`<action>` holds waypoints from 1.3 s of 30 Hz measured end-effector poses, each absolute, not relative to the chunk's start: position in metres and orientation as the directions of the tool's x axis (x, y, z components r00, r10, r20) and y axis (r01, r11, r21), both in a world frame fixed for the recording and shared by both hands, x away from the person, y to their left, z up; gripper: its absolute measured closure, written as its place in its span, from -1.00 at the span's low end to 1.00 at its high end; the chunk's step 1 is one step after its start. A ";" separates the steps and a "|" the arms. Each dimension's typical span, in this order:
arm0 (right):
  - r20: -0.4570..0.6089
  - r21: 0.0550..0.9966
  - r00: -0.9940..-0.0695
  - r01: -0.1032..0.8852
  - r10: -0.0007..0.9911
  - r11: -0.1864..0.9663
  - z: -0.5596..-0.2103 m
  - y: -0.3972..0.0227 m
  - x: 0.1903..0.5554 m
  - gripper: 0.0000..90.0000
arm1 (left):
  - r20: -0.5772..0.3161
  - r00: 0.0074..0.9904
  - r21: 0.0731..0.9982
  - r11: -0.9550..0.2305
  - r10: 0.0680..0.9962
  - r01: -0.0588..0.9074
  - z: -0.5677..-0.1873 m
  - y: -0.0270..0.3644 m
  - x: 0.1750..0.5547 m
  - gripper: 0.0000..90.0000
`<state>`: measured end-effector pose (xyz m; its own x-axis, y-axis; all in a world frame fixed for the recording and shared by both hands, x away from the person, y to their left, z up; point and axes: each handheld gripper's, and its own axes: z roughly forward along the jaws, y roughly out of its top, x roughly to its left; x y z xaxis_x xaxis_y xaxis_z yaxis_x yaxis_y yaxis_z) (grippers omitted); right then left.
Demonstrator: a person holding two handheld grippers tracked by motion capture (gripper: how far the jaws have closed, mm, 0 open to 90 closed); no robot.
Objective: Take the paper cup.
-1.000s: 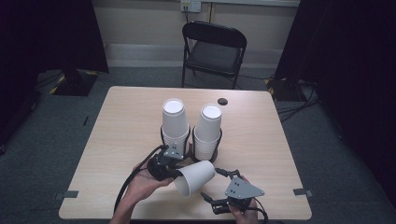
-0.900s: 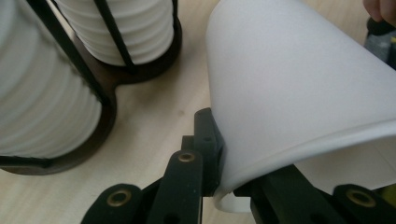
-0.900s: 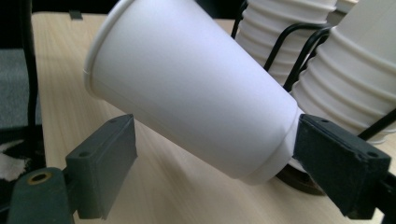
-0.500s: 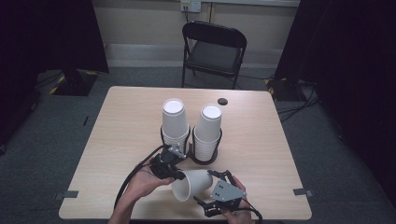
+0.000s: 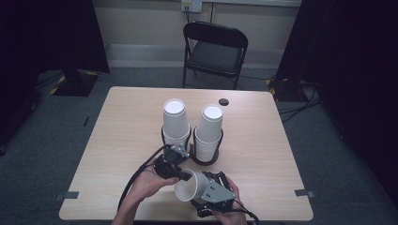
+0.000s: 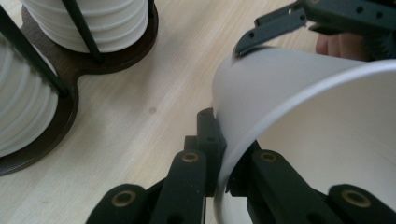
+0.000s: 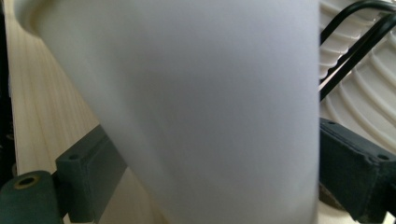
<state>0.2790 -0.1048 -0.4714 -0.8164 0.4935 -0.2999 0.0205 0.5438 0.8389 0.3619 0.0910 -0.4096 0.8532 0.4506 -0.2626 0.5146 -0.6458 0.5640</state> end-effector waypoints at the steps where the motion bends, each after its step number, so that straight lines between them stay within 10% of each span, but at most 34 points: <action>1: -0.298 0.841 -0.817 0.019 0.494 0.540 -0.471 -0.105 0.279 -0.80 | -0.270 0.851 0.568 -0.640 0.450 0.518 -0.410 0.090 0.362 0.92; 39: -0.279 0.885 -0.804 -0.004 0.526 0.465 -0.452 -0.098 0.282 -0.73 | -0.247 0.840 0.708 -0.502 0.483 0.497 -0.413 0.094 0.353 0.74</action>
